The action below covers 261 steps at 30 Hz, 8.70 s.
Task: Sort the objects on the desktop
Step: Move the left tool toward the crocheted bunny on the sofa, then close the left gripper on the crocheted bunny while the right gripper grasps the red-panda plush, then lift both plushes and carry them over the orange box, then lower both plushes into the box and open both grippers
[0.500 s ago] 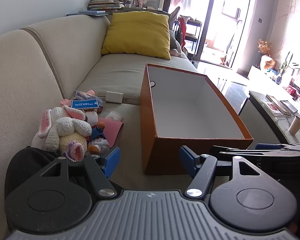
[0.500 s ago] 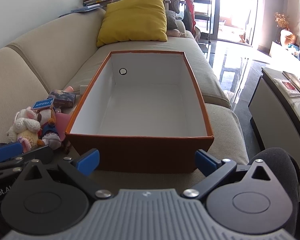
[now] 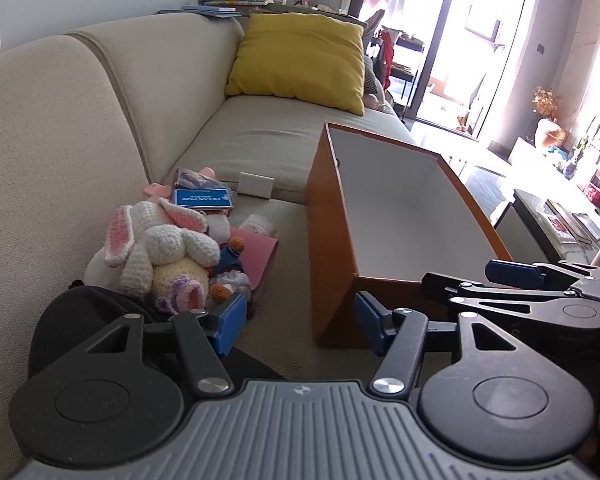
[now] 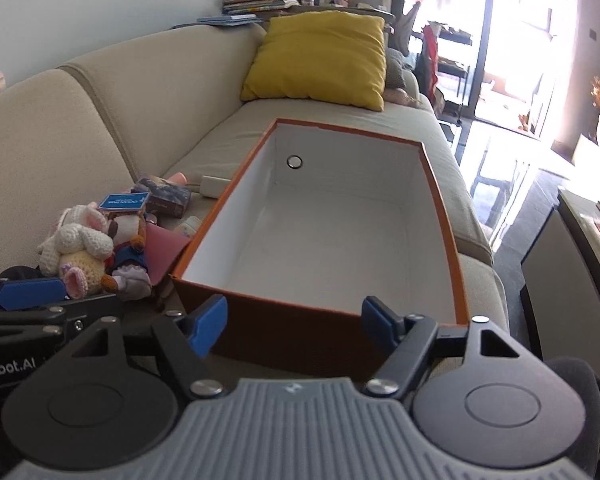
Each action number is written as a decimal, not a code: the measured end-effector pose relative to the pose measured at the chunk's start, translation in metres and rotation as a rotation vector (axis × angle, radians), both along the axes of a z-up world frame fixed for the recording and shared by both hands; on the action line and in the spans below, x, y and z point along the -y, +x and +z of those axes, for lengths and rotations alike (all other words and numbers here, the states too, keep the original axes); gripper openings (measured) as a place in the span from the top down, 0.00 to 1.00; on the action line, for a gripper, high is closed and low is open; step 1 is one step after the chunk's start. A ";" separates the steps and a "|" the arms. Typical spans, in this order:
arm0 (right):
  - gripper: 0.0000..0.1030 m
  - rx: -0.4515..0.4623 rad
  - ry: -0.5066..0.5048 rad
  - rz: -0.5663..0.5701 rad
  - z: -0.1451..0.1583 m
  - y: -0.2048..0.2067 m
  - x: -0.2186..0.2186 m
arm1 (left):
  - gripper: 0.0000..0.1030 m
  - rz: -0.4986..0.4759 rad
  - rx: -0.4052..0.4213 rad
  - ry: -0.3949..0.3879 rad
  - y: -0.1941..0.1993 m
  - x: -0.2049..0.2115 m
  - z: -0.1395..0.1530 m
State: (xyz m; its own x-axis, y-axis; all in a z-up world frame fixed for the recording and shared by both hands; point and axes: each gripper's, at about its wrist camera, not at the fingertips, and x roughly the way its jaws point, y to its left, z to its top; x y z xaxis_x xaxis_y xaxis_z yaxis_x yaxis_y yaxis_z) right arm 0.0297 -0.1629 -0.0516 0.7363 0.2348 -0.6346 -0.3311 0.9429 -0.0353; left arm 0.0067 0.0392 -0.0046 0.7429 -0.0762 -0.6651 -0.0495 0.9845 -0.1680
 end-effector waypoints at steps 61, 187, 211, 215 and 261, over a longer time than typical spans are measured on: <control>0.98 -0.235 0.076 0.520 -0.042 0.092 -0.149 | 0.44 0.079 -0.205 -0.034 0.058 -0.112 0.000; 0.60 -0.273 -0.054 0.062 -0.030 0.124 0.081 | 0.40 -0.350 -0.168 -0.142 0.144 0.091 -0.045; 0.62 -0.216 -0.118 0.075 -0.008 0.106 0.100 | 0.40 -0.398 -0.237 -0.120 0.143 0.087 -0.070; 0.65 -0.244 -0.077 0.051 -0.009 0.111 0.112 | 0.40 -0.412 -0.242 -0.082 0.144 0.090 -0.072; 0.86 -0.302 -0.026 0.181 -0.043 0.132 0.040 | 0.37 -0.242 -0.125 -0.075 0.065 -0.003 0.008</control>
State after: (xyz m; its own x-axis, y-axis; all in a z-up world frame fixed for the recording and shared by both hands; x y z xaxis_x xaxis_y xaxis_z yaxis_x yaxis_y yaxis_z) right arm 0.1615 -0.2025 -0.0946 0.4623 0.3254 -0.8249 -0.4916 0.8683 0.0670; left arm 0.0720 0.0426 0.0034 0.6094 -0.2938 -0.7364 0.1608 0.9553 -0.2480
